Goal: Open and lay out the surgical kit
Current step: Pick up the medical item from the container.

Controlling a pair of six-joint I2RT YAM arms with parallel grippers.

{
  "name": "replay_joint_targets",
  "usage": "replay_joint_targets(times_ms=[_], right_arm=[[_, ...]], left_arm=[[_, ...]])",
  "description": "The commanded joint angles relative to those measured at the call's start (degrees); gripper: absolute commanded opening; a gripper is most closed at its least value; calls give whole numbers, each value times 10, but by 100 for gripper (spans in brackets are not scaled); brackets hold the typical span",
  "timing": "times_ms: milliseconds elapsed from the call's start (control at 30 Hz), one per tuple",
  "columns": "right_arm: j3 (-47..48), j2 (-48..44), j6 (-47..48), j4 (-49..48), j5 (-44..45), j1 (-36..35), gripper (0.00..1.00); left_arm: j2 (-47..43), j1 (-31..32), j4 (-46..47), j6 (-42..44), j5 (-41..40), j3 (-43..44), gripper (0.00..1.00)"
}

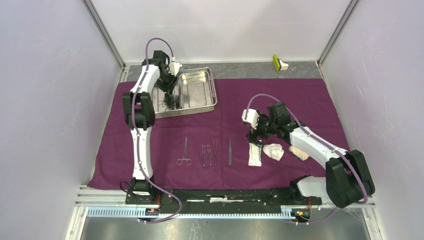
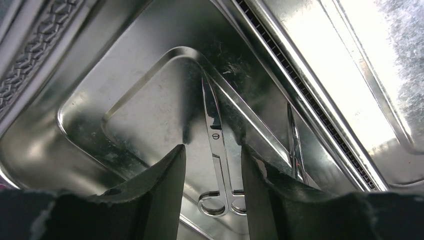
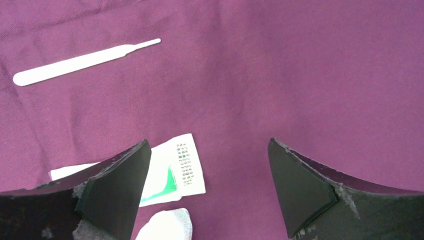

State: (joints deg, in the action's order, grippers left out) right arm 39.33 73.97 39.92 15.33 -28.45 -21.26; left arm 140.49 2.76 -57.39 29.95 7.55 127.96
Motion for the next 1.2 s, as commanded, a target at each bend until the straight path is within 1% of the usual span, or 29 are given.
replay_joint_targets(times_ms=[0,333,467,533,567,600,867,1167], right_arm=[[16,1,7,-3,-7,3,95],[16,0,8,-3,-7,3,94],[15,-2,8,-2,-7,3,94],[14,-3,8,-3,-6,4,94],[14,-4,8,-3,-7,4,94],[14,-4,7,-3,-7,4,94],[14,-9,6,-3,-7,4,94],[14,-8,6,-3,-10,4,94]], left_arm=[[19,3,-15,19,3,27,51],[24,3,-28,20,7,10,29],[23,3,-27,21,6,3,18],[23,2,-27,21,3,3,11],[21,3,-27,19,2,5,4],[19,2,-27,18,1,7,3],[-23,2,-3,12,2,7,2],[-55,3,-3,6,14,5,2]])
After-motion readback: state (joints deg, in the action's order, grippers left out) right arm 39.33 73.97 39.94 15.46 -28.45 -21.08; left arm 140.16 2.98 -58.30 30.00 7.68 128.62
